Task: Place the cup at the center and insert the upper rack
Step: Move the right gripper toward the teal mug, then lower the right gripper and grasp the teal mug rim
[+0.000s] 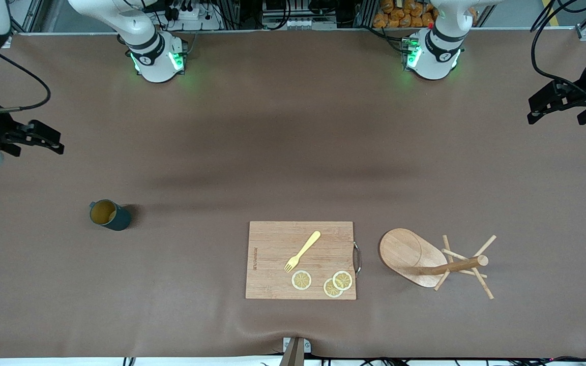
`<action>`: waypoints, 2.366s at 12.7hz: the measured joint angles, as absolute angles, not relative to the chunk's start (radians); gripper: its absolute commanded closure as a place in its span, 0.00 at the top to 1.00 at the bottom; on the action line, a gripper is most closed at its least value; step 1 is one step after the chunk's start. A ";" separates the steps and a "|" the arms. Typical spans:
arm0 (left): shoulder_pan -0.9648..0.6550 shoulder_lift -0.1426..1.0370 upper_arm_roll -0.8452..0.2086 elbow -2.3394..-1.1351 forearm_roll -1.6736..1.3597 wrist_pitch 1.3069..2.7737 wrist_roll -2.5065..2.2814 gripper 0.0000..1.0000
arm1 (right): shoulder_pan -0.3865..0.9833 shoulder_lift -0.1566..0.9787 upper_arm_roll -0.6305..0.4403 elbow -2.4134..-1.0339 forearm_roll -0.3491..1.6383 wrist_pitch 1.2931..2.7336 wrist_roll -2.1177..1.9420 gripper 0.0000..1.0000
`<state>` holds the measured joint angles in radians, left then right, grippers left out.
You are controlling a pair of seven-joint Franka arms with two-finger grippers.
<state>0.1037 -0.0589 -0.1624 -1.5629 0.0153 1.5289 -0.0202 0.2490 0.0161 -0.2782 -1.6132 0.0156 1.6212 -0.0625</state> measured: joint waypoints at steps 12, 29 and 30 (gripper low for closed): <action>0.106 -0.043 -0.161 -1.559 0.015 1.529 -0.045 1.00 | 0.225 0.013 -0.282 -1.594 0.014 1.576 -0.067 1.00; 0.094 -0.034 -0.165 -1.557 0.013 1.531 -0.077 1.00 | 0.180 0.321 -0.290 -1.610 0.079 1.806 -0.066 1.00; 0.091 -0.030 -0.165 -1.556 0.013 1.531 -0.077 1.00 | 0.180 0.364 -0.290 -1.612 0.106 1.829 -0.066 1.00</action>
<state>0.0905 -0.0300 -0.1652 -1.5563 0.0130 1.5309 -0.0769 0.1804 0.3637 -0.2900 -1.6121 0.1057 1.8294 -0.0656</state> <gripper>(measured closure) 0.000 0.000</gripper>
